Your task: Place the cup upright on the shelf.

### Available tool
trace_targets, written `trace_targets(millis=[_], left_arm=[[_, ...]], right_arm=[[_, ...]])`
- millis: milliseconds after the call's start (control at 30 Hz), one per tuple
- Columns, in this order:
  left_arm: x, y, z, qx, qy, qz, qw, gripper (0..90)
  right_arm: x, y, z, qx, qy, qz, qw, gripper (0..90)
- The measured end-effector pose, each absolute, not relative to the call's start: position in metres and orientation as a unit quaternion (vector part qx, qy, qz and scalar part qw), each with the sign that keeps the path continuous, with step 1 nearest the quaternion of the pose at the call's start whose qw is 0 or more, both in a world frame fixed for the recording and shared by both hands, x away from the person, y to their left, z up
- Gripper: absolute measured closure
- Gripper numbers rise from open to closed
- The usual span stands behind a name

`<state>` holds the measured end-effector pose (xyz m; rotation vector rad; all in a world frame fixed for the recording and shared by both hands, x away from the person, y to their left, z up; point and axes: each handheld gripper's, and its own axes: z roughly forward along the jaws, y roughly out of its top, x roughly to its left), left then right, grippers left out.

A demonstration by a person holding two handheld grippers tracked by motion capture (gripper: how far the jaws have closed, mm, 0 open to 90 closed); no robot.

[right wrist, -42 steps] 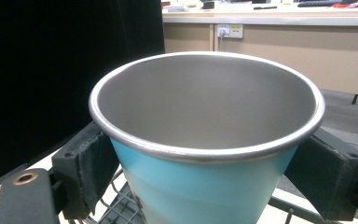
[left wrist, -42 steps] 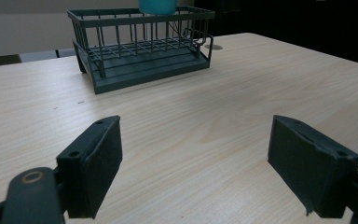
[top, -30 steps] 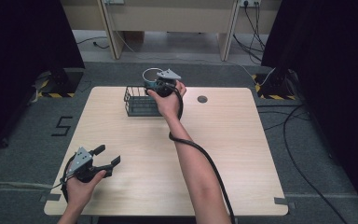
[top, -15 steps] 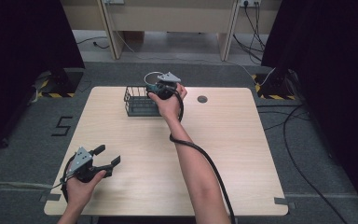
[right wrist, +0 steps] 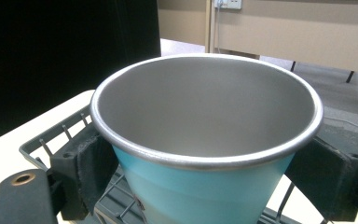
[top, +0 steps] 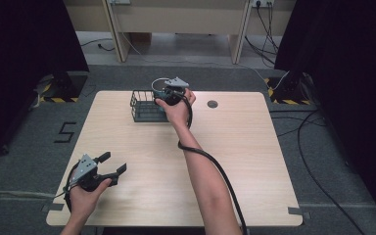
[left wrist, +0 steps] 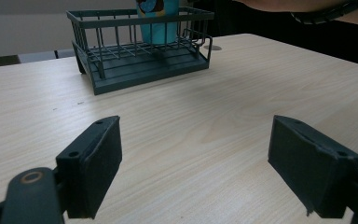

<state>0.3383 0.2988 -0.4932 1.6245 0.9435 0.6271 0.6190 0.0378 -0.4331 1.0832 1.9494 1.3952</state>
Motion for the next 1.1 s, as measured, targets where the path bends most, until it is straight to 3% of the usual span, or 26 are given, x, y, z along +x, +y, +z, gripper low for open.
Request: trace_targets(millis=[1100], left_arm=[[0.339,0.297,-0.494,0.687,0.398,0.263,0.548,17.0]], right_arm=[[0.604,0.029,-0.435,0.401,0.710,0.523,0.249,11.2]])
